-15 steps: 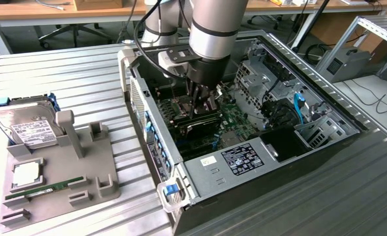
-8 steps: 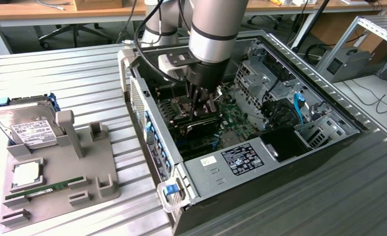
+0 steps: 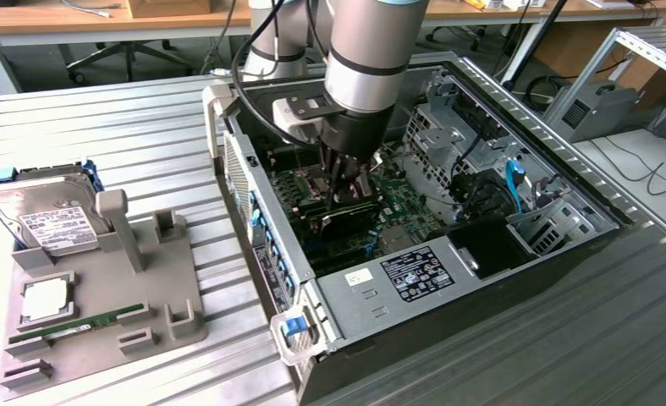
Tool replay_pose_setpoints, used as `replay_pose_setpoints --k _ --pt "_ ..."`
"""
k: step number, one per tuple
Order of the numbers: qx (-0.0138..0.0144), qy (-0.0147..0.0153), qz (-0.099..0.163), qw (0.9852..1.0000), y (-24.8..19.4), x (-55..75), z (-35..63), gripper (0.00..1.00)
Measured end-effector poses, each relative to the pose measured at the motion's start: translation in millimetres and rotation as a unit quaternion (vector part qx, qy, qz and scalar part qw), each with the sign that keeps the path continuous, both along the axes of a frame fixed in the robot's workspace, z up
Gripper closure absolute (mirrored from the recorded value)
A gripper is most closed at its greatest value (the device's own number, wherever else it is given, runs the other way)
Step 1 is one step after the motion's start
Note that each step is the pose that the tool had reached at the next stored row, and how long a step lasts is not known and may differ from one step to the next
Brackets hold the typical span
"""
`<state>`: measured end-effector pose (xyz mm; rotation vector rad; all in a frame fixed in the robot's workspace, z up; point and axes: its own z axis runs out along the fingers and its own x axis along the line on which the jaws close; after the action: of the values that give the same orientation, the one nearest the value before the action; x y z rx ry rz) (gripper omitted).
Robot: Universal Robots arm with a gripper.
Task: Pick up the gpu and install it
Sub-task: 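Press down on the gpu until it lock into place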
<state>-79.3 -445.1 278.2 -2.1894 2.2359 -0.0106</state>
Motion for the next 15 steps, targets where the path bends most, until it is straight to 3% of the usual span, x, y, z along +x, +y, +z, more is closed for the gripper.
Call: replay_pose_setpoints --k 15 --pt "0.0004 0.0 0.0 1.0 -1.7 0.0 -3.0 0.89"
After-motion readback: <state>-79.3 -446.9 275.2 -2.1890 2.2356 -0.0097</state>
